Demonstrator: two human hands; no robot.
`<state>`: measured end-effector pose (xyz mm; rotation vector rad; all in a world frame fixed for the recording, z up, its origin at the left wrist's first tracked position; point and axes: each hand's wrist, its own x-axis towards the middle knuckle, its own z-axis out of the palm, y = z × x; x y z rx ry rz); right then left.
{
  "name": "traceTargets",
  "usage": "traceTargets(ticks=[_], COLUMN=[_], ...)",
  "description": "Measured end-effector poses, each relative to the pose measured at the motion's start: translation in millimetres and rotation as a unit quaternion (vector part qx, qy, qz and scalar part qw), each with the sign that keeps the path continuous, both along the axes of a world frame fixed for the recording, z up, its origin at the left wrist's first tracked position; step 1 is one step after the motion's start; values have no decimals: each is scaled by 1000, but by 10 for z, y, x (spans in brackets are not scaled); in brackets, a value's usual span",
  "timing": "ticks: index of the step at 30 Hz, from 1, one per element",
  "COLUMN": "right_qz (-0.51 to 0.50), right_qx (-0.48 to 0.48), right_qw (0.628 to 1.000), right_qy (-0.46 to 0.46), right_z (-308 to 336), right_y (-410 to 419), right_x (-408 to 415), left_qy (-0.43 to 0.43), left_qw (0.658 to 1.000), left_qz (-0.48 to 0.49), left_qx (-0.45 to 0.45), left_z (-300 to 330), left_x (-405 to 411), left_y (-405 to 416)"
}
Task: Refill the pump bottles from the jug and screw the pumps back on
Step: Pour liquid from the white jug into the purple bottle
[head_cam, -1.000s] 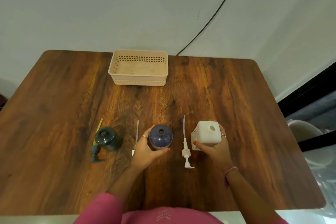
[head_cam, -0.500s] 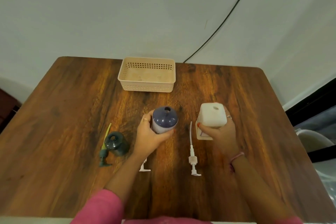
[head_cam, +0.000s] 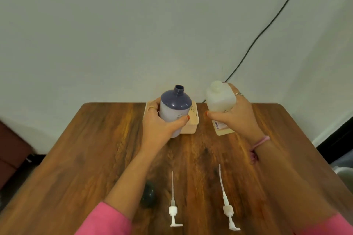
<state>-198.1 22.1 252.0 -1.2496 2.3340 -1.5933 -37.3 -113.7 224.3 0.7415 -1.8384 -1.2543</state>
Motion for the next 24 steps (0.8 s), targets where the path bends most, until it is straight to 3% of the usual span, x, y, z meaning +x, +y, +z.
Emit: traceTargets(ticks=[6,24], right_qz=[5,23], right_qx=[38,95], right_qw=[994,964], right_qy=[103,247], right_z=[444,1146], right_y=[-373,-1070], right_x=[22,308], left_qy=[10,40], left_qw=[1000,999], left_qz=[-1,-19], left_qx=[-15,-25], left_z=[337,814], left_x=[26,321], left_y=[-231,-738])
